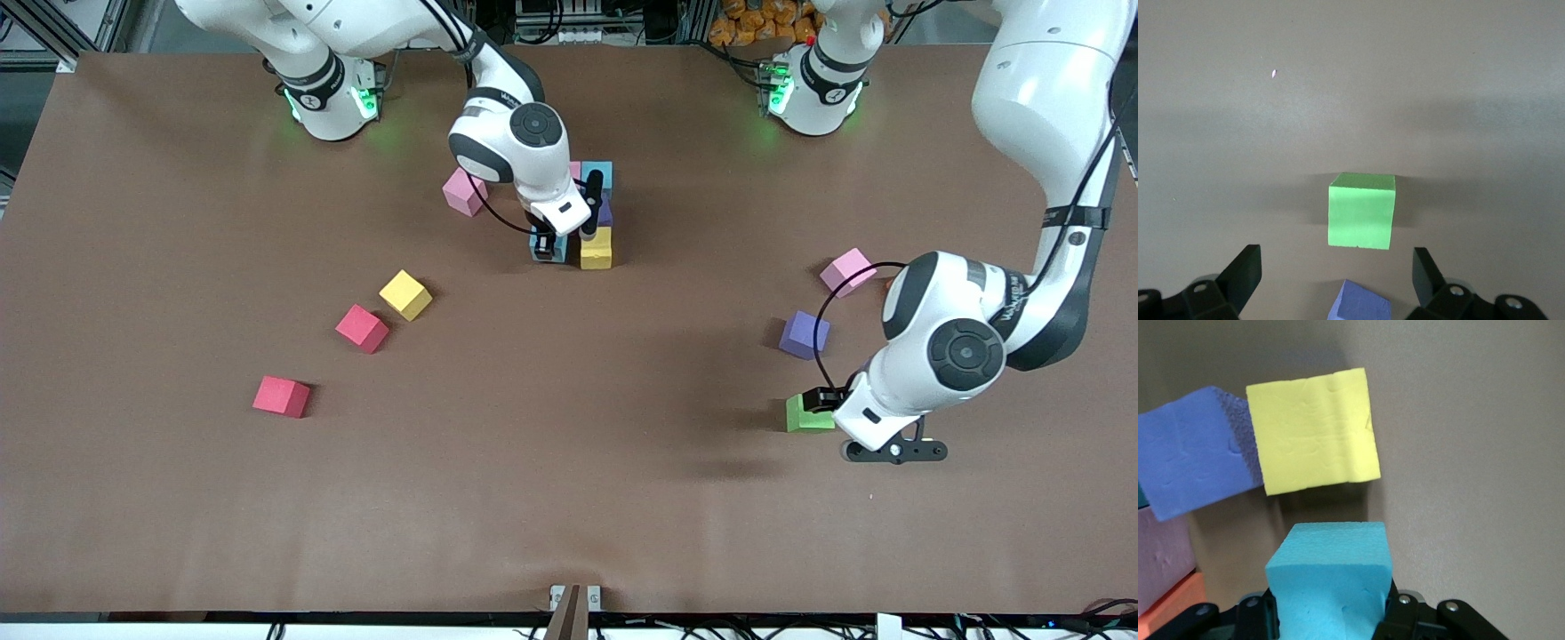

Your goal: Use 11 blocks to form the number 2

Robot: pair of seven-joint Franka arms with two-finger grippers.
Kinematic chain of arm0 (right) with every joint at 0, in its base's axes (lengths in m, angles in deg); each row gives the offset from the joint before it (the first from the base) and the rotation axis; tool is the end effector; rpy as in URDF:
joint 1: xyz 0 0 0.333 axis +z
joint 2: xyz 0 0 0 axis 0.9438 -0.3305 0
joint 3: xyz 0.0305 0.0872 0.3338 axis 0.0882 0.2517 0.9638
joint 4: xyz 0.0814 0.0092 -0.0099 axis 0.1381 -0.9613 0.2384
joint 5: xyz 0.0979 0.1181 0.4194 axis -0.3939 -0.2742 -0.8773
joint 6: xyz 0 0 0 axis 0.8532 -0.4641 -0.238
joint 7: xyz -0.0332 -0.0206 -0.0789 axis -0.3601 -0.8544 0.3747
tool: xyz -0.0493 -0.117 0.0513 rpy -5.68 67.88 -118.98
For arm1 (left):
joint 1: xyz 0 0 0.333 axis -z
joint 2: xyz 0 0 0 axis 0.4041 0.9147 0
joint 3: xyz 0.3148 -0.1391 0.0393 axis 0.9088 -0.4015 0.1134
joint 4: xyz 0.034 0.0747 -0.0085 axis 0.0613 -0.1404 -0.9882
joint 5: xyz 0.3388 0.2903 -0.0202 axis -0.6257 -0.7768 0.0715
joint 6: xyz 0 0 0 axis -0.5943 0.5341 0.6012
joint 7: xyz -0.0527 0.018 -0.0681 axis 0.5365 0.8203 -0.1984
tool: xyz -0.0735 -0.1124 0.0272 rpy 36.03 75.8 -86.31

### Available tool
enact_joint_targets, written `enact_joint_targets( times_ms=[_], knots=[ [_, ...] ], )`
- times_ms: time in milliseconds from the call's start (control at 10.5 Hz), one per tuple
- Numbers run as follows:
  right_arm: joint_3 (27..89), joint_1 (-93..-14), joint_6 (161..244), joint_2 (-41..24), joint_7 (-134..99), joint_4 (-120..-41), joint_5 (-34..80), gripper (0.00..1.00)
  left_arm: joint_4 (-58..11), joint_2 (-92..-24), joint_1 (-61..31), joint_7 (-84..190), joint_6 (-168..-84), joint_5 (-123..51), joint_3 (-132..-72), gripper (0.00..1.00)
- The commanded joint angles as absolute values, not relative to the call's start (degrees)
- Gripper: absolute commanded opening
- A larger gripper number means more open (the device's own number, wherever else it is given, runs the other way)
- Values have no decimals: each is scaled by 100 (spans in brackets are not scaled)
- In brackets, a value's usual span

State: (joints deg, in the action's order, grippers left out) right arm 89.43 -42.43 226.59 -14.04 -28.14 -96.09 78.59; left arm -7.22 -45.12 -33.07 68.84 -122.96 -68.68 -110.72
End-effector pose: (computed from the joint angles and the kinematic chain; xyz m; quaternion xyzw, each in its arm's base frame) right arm 0.3869 0.5268 0.1759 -0.7566 -0.6539 0.0042 0.0009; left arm 0.7618 -0.1403 0.2888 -0.9987 0.0041 0.0102 0.0495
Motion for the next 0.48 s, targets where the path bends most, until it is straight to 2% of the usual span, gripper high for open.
enact_joint_targets(
  times_ms=[0, 382],
  knots=[
    [8808, -4029, 22632, -1661, -2541, -9304, 8000, 42, -552, -4333, -3306, 6792, -12463, -6745, -10980, 100],
    [8764, -3923, 22632, -1740, -2532, -9259, 8009, 42, -570, -4104, -3306, 6775, -12578, -6745, -10980, 100]
  ],
)
